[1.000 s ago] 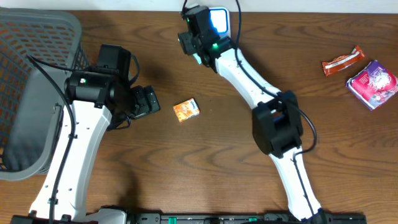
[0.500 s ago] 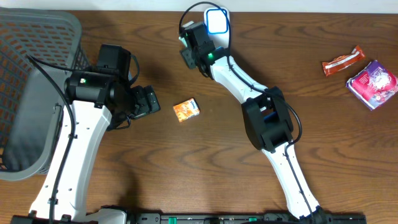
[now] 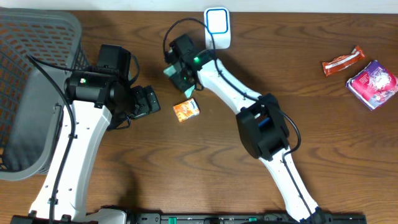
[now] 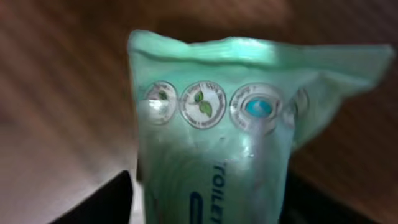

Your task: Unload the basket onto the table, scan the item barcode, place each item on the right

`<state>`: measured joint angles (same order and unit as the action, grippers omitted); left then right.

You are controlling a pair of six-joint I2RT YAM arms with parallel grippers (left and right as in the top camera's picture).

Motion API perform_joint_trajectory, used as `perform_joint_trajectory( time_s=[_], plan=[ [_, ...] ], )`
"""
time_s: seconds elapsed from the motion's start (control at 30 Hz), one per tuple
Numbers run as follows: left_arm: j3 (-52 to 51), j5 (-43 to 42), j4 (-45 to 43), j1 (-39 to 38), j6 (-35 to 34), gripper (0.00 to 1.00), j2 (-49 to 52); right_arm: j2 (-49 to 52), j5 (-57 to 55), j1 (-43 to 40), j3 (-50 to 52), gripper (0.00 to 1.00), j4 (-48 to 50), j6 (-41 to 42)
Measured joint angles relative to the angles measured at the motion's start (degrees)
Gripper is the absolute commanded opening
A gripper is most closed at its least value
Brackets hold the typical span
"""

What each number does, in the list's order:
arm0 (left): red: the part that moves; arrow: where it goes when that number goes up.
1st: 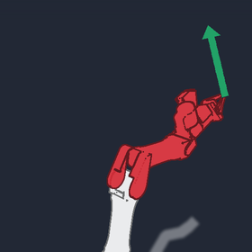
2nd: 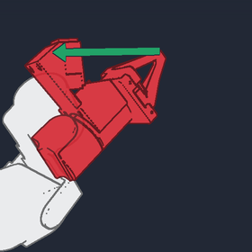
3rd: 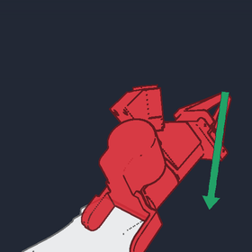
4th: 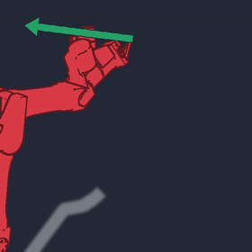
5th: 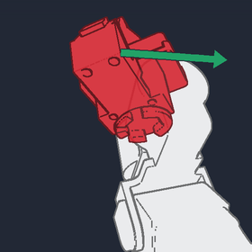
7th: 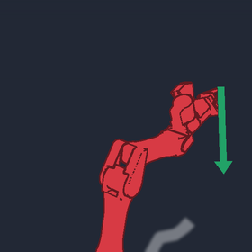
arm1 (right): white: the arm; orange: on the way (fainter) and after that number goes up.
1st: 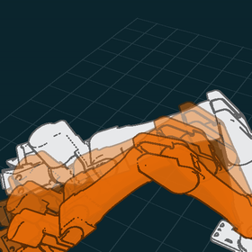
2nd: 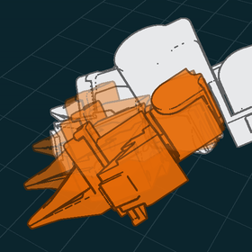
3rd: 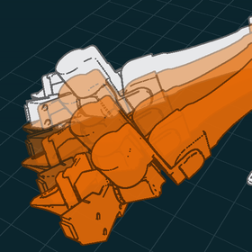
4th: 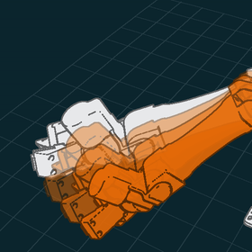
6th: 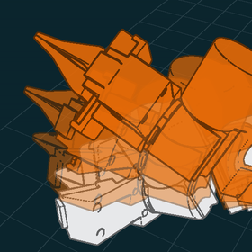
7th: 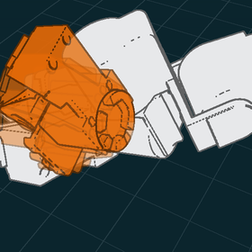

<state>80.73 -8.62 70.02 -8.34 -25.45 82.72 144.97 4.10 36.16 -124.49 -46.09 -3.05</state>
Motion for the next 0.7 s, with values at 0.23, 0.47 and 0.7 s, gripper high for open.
perform_joint_trajectory(
  time_s=[0.23, 0.47, 0.7],
  plan=[
    [0.00, 0.00, 0.02, 0.00, -0.02, 0.98, 0.00, -7.06, 0.02, 0.00, 0.57, 0.72, 0.50, 2.01],
    [0.00, 0.00, 0.02, 0.00, -0.02, 0.98, 0.00, -8.04, 10.16, -5.95, 0.42, 0.65, 0.68, 4.35],
    [0.00, -0.02, 0.02, 0.00, 0.00, 0.98, 0.00, -0.83, 21.84, -10.60, 0.44, 0.65, 0.61, 5.44]
  ],
)
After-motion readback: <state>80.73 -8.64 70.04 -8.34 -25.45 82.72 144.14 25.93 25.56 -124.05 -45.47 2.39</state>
